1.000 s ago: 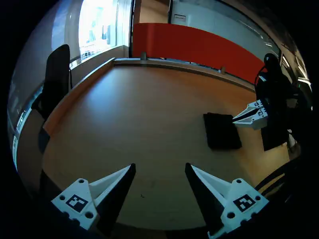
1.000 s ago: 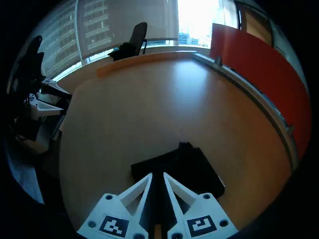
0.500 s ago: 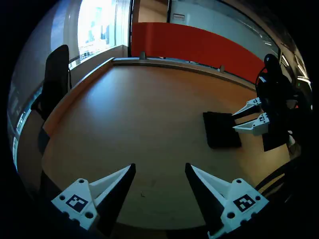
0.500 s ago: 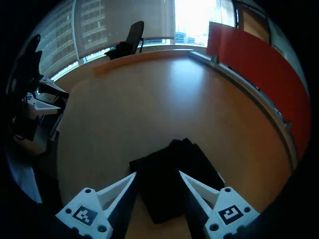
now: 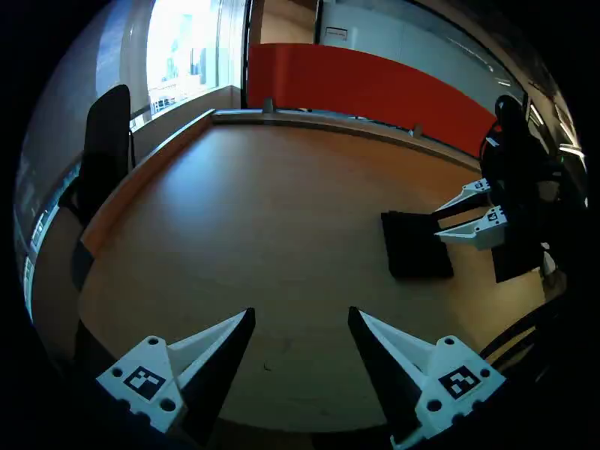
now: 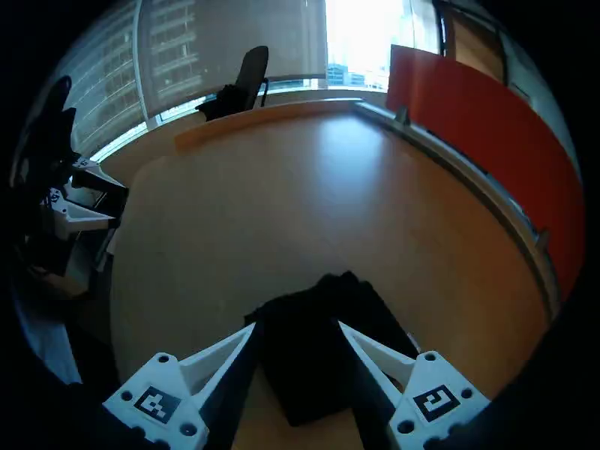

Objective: Fold towel

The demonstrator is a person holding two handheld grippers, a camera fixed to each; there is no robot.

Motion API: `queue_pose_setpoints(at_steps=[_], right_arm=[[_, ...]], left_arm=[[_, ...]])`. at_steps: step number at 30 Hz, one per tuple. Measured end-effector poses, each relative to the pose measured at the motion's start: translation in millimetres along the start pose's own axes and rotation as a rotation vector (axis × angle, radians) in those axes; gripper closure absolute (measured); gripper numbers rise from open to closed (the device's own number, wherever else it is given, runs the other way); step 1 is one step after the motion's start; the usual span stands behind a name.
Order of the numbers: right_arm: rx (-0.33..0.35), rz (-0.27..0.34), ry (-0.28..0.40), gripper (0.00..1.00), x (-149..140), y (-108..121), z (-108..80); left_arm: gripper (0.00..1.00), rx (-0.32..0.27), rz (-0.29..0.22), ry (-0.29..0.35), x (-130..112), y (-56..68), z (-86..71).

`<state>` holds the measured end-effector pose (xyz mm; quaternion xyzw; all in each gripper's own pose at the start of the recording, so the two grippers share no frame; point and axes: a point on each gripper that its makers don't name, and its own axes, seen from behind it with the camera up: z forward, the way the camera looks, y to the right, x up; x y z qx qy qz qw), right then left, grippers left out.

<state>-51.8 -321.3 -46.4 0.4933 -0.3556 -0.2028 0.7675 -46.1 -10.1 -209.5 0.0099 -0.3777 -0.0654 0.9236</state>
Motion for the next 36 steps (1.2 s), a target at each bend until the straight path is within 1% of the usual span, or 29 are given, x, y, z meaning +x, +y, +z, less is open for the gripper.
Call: queue_pose_setpoints(at_steps=[6, 11, 25, 36], right_arm=[[-0.001, -0.003, 0.013, 0.34, 6, 2, -4.2], [-0.015, 0.002, 0.005, 0.34, -1, 6, -7.3], [-0.046, 0.071, -0.073, 0.34, -66, 3, -18.3], [-0.071, 0.105, -0.112, 0.34, -98, 2, -25.0]], left_arm=[[0.08, 0.001, -0.002, 0.001, -1, 0.4, -0.3], [0.08, 0.002, -0.002, 0.004, 0, 0.2, -1.4], [0.08, -0.006, 0.01, 0.006, 4, 2.6, 0.4], [0.08, -0.013, 0.018, 0.004, 5, 6.6, 2.6]])
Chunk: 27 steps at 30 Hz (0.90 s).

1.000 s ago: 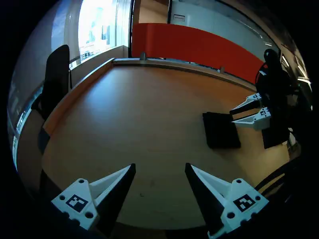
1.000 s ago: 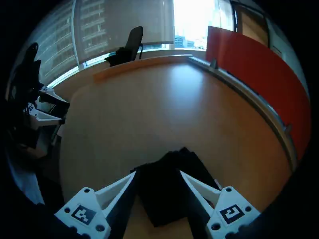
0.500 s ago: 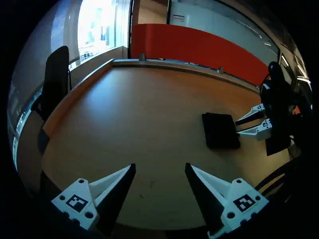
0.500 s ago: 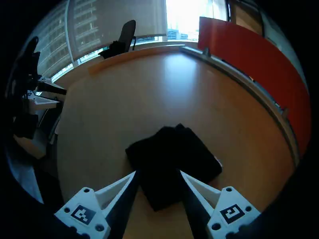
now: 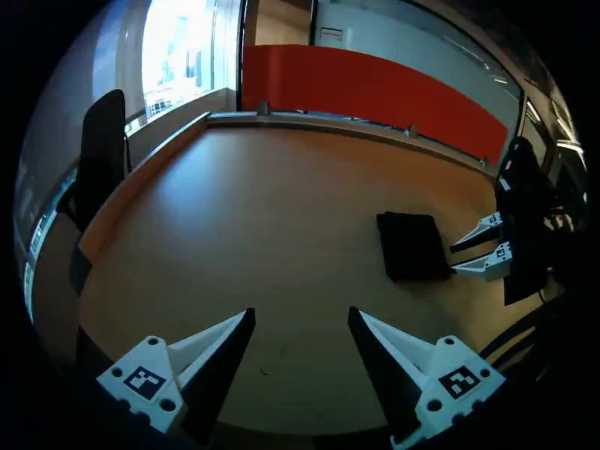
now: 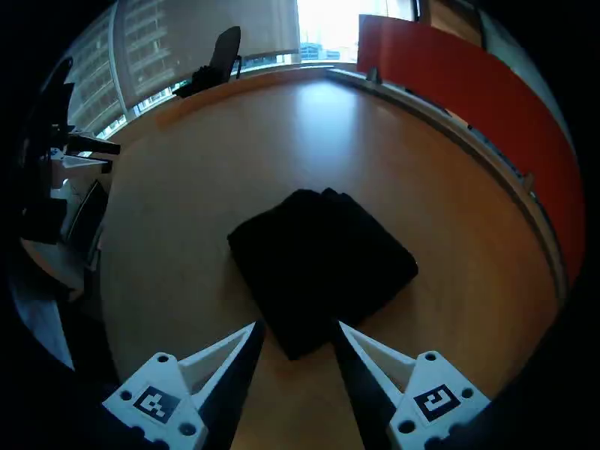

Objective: Fold towel

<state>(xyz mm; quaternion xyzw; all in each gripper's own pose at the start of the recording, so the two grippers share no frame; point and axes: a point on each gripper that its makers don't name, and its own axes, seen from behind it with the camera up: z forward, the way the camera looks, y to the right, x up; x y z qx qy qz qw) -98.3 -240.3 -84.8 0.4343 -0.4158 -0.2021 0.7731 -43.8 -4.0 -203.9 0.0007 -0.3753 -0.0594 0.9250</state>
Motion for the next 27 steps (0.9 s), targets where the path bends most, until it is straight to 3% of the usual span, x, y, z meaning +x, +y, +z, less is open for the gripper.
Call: queue_pose_setpoints(at_steps=[14, 27], right_arm=[[-0.033, 0.035, -0.05, 0.35, -35, -1, 11.3], [-0.073, 0.057, -0.043, 0.65, -41, 1, 15.9]], left_arm=[[0.08, -0.001, -0.003, -0.001, -3, 1.8, -1.1], [0.08, 0.0, -0.003, 0.0, -4, 1.7, -0.4]])
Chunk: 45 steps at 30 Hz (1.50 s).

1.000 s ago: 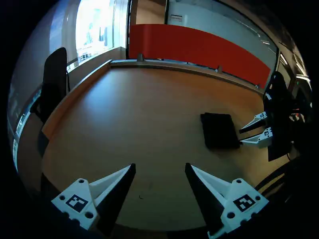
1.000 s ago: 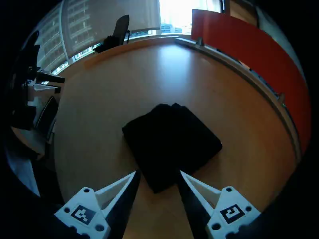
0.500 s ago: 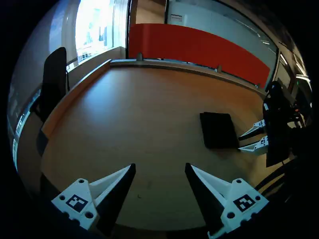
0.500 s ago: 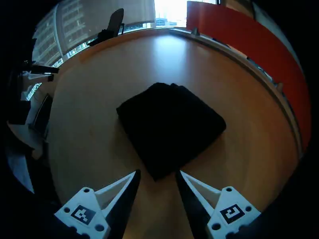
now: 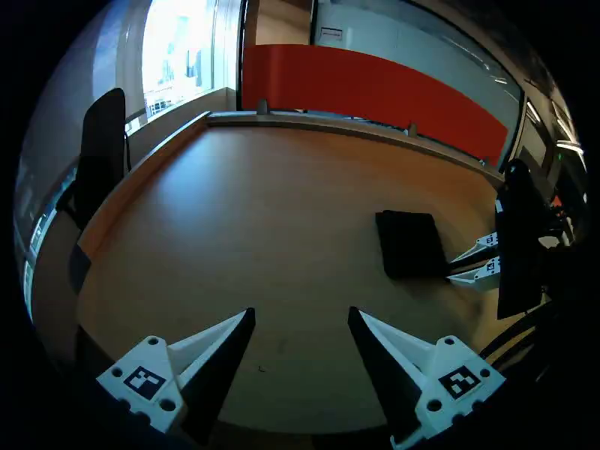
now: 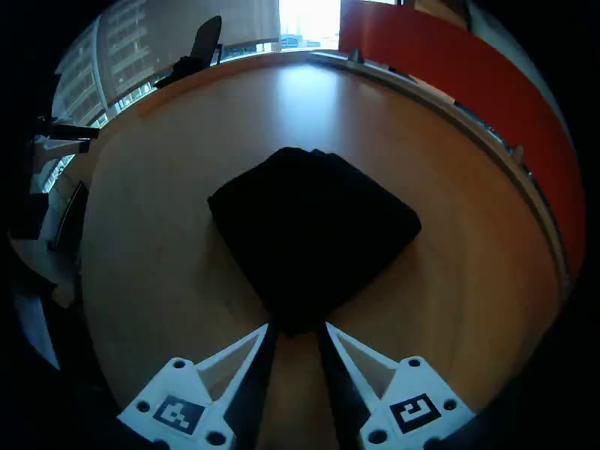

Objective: Fold towel

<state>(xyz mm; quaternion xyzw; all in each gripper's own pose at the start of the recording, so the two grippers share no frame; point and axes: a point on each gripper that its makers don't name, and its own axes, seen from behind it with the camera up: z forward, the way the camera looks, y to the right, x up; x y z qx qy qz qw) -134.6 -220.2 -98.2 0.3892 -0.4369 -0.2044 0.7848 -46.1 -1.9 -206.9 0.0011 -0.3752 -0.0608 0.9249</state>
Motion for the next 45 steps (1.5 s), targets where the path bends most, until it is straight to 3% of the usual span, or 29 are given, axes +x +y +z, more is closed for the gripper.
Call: queue_pose_setpoints(at_steps=[7, 20, 31, 45], right_arm=[[-0.007, -0.002, 0.01, 0.89, 1, -1, 0.8], [-0.028, -0.02, 0.047, 0.94, 24, 4, -14.9], [-0.054, -0.093, 0.129, 0.95, 97, 21, -49.2], [-0.079, -0.151, 0.265, 0.95, 192, 44, -106.7]], left_arm=[[0.08, 0.001, 0.001, -0.001, 0, -1.4, 0.2], [0.08, -0.013, 0.002, 0.002, 0, 0.8, 2.5], [0.08, -0.037, -0.003, 0.038, 13, 7.1, 7.0], [0.08, -0.056, 0.009, 0.092, 34, 9.4, 2.2]])
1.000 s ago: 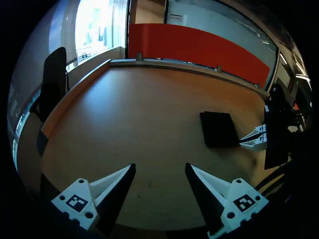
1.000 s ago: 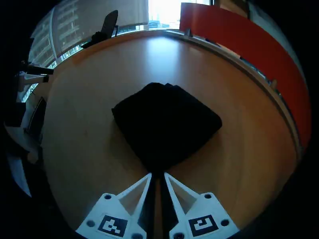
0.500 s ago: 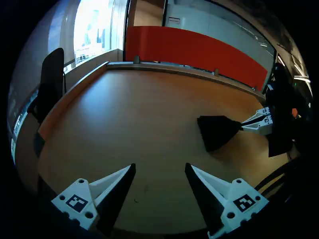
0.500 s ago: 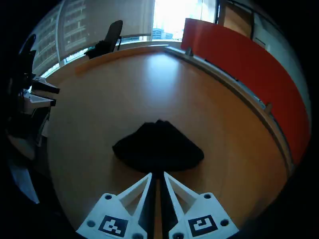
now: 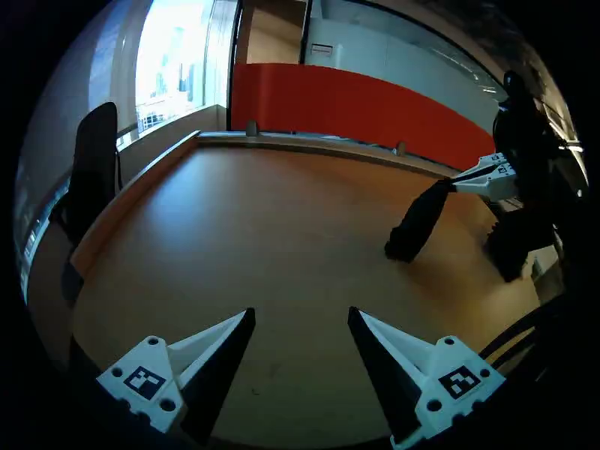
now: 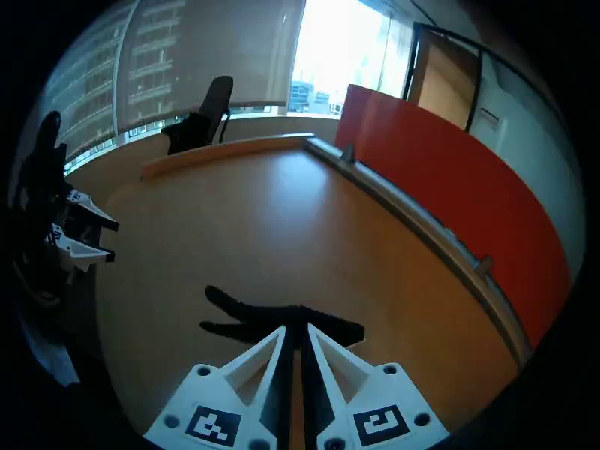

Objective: Fold towel

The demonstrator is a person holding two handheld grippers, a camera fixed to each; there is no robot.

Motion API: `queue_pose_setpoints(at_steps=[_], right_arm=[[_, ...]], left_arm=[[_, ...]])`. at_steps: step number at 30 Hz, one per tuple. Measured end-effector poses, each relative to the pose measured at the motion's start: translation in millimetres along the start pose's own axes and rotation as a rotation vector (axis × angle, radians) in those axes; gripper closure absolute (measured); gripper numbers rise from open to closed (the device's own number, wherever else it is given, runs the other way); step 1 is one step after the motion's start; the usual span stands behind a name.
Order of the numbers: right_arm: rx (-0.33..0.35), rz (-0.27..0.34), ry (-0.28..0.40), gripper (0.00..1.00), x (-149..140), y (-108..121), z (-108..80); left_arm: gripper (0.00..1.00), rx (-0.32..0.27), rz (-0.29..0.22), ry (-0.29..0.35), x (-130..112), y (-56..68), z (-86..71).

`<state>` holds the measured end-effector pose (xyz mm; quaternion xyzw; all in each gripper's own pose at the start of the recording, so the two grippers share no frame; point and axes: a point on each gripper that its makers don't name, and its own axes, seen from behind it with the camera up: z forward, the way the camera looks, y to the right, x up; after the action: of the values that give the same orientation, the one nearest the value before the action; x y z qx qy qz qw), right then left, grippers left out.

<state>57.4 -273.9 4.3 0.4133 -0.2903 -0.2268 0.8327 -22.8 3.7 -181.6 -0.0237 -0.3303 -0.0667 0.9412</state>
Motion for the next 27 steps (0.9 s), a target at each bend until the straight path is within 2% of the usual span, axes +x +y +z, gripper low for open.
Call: queue_pose_setpoints(at_steps=[5, 15, 21, 27], right_arm=[[-0.026, 0.003, 0.013, 0.95, 10, 18, -12.7], [-0.091, 0.03, 0.008, 0.95, 2, 58, -43.2], [-0.13, 0.055, 0.001, 0.95, -7, 88, -65.6], [-0.176, 0.071, -0.028, 0.95, -29, 124, -88.9]], left_arm=[[0.08, -0.007, 0.01, 0.012, 6, 1.5, -0.9], [0.08, -0.029, 0.028, 0.02, 12, 10.3, 0.4], [0.08, -0.037, 0.041, 0.015, 13, 14.4, 2.3], [0.08, -0.039, 0.044, 0.018, 18, 17.3, 3.2]])
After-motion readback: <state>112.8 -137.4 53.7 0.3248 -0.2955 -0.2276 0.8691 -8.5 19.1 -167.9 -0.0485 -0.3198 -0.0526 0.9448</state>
